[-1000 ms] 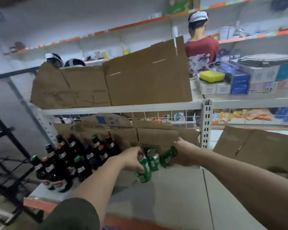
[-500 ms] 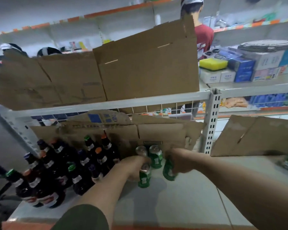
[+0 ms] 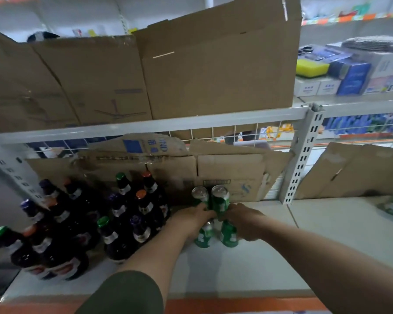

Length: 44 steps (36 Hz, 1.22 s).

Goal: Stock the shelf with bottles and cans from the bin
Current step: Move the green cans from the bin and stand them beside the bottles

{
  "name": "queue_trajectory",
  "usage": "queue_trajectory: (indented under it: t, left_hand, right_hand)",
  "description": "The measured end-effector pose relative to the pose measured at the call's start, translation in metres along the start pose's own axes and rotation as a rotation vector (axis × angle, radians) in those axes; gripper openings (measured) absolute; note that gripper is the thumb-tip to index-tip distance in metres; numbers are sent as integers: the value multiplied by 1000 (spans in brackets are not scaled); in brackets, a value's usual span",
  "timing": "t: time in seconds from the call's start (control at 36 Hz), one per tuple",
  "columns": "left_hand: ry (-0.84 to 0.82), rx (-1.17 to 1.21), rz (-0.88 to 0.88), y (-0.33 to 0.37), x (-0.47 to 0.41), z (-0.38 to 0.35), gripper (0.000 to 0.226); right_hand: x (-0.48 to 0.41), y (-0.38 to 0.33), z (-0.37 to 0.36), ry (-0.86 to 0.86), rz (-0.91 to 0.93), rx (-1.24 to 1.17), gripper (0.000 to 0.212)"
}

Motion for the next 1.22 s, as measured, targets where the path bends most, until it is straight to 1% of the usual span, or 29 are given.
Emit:
queue_trajectory:
  t: [0.03, 0.08, 0.14, 0.19, 0.25, 0.33, 0.44, 0.53, 0.69, 0.75, 0.83, 0.92, 1.0, 1.06, 1.22]
  left_hand:
    - [-7, 38, 22, -4, 0, -2, 60]
    - [-74, 107, 78, -8, 0, -5, 83]
    - [-110, 165, 132, -11, -3, -8, 98]
    - [-81, 212, 190, -15, -8, -9, 106]
    - [-34, 249, 235, -17, -10, -9, 106]
    - [-28, 233, 268, -15, -9, -12, 98]
    - [34, 244, 246, -17, -11, -13, 77]
    - [29, 263, 239, -17, -13, -11, 70]
    - [63, 349, 173, -19, -20, -5, 49]
    - [65, 368, 172, -20, -22, -5, 51]
    - [60, 406, 208, -21, -25, -7, 60]
    - [93, 415, 265, -22, -28, -5, 60]
    - [109, 436, 307, -21, -34, -6, 80]
    - [117, 464, 334, -19, -37, -7, 91]
    - [119, 450, 366, -21, -50, -8, 95]
  right_hand:
    - [-1, -2, 1, 8, 11, -5, 50]
    - [-4, -4, 4, 11, 26, 6, 50]
    - [-3, -4, 9, -16, -12, 25, 49]
    - [-3, 2, 9, -49, -81, -10, 52]
    - [-2, 5, 5, -60, -105, -64, 54]
    - [-1, 8, 0, -53, -106, -90, 58]
    - [-2, 15, -3, -4, -105, -150, 60]
    - [-4, 16, -1, 4, -76, -190, 56]
    - [-7, 21, 10, 93, -22, -226, 56]
    - [-8, 23, 8, 110, -19, -250, 55]
    - [-11, 24, 7, 129, -17, -245, 56]
    - [-14, 26, 7, 157, -23, -233, 53]
    - [-19, 28, 6, 198, -32, -239, 47]
    - [-22, 28, 7, 216, -39, -232, 48]
    - [-27, 32, 2, 242, -63, -259, 54]
Point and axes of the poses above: each hand's wrist, its own x-axis away from the middle knuckle, its own z-axis out of the back of the hand, y = z × x, the point moved 6 cm from there along -x, towards the middle knuckle, and after that the axes turned 13 degrees about z, right-handed, at the moved point
